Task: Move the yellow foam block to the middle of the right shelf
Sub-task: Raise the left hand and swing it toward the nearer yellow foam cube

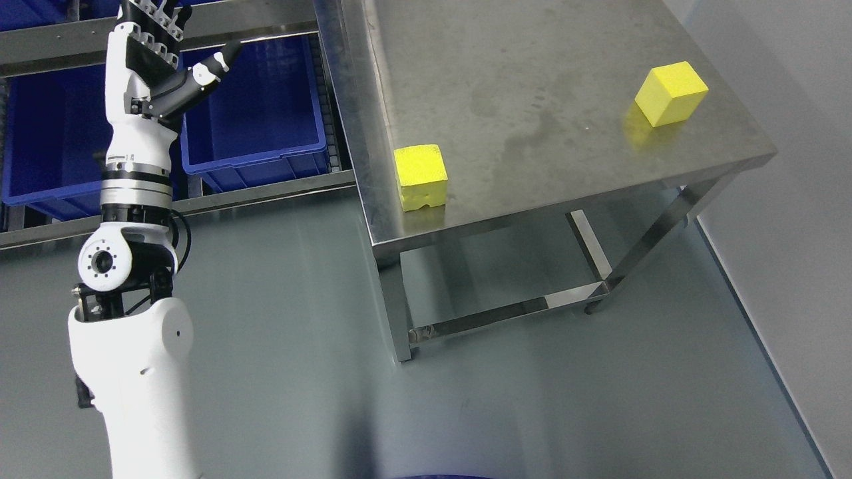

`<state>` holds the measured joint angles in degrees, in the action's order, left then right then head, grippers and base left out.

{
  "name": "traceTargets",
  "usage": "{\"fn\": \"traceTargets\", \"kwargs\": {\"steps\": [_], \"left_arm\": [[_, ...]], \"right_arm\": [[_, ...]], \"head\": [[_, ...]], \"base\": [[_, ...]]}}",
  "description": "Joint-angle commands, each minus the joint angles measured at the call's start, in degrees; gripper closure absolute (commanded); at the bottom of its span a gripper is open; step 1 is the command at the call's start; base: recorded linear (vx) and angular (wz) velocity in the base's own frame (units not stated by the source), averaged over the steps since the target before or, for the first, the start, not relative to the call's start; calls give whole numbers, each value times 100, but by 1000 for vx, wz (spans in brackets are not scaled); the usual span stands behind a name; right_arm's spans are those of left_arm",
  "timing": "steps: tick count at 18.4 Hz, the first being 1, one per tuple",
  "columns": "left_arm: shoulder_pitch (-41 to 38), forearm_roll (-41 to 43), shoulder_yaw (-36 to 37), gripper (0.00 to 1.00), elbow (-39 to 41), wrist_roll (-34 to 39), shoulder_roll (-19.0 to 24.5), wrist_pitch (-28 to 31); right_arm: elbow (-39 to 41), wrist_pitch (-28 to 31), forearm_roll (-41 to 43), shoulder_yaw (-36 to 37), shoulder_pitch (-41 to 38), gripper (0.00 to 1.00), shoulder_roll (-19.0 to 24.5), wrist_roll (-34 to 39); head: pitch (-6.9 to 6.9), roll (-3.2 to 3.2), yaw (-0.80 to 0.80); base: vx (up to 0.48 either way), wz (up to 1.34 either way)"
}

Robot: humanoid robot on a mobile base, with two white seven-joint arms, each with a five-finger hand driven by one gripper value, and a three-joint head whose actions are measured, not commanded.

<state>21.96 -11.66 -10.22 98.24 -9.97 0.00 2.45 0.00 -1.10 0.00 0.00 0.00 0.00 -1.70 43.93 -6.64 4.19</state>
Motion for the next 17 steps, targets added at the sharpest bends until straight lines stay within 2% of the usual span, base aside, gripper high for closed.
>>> {"fn": "traceTargets", "kwargs": {"steps": [1, 7, 10, 13, 15, 17], "left_arm": [[-8, 6, -15, 0, -16, 4, 100, 44], [80, 6, -32, 0, -86, 4, 100, 247], [457, 15, 11, 0, -147, 4, 342, 230], [809, 190, 527, 0, -358, -170, 1183, 230], [932, 348, 959, 0, -367, -653, 1659, 229], [1003, 637, 1267, 0, -376, -1389, 1915, 229]], "right_arm": [[100, -4, -18, 70, -132, 0, -100, 3], [100, -4, -18, 70, -141, 0, -100, 3], [100, -4, -18, 70, -141, 0, -100, 3], [100, -4, -18, 70, -141, 0, -100, 3], [100, -4, -18, 70, -132, 0, -100, 3], [100, -4, -18, 70, -141, 0, -100, 3]], "head": [[0, 0, 0], [0, 0, 0], [0, 0, 0], [0, 0, 0], [0, 0, 0], [0, 0, 0]], "base": [[12, -1], [0, 0], [0, 0], [0, 0], [4, 11], [7, 11]]}}
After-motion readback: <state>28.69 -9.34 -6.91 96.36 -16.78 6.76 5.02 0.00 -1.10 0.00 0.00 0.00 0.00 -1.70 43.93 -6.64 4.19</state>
